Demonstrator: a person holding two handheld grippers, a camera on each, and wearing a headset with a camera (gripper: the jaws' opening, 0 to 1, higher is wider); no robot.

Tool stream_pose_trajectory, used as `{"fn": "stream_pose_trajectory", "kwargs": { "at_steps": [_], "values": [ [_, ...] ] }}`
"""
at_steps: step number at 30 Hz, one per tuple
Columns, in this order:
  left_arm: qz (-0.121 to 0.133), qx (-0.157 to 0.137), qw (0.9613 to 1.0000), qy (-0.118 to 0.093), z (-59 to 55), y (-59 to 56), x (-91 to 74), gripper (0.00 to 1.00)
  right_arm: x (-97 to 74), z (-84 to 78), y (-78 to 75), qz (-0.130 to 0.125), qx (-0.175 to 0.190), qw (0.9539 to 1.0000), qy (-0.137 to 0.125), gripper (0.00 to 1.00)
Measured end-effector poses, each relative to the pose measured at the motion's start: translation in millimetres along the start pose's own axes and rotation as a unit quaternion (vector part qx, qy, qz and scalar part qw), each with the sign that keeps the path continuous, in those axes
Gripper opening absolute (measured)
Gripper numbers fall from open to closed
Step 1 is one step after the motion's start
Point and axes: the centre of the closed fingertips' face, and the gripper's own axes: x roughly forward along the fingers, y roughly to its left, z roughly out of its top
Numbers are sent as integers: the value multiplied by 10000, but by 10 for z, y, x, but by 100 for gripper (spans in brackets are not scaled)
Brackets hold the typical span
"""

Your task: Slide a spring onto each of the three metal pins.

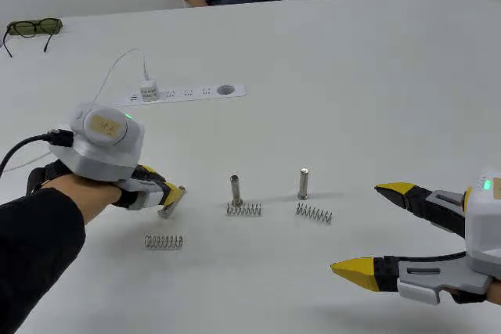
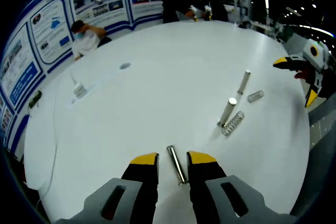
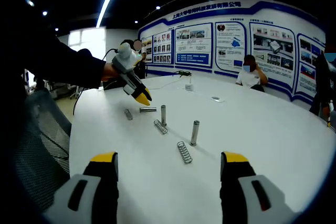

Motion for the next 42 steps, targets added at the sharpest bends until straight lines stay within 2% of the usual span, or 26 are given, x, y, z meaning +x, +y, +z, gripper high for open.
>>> {"fn": "stream_pose_trajectory", "kwargs": {
  "at_steps": [3, 8, 14, 19, 23, 29, 34, 37, 42],
  "values": [
    [21, -33, 9999, 111, -10, 12, 52, 21, 0, -11, 5, 3, 6, 10000, 9, 81],
    [26, -38, 9997, 226, 15, -33, 104, 19, -7, -45, 3, -17, 17, 10000, 40, 81],
    [54, -85, 9987, 505, -36, -43, 161, 16, -18, -60, -14, -57, 42, 10000, 43, 81],
    [27, -63, 9980, 624, -49, -77, 202, 16, -17, -69, -10, -65, 57, 9999, 52, 81],
    [66, -69, 9974, 709, -55, -56, 231, 15, -17, -82, -10, -68, 68, 9999, 55, 81],
    [158, -99, 9952, 960, -77, -22, 265, 13, -22, -102, -21, -110, 99, 9999, 68, 80],
    [219, -102, 9940, 1066, -69, -9, 283, 11, -24, -129, -24, -120, 88, 9998, 96, 80],
    [276, -94, 9916, 1258, -113, 7, 280, 10, -24, -141, -29, -127, 85, 9998, 99, 80],
    [257, -104, 9902, 1371, -138, -10, 282, 10, -25, -153, -32, -135, 98, 9998, 105, 80]
  ]
}}
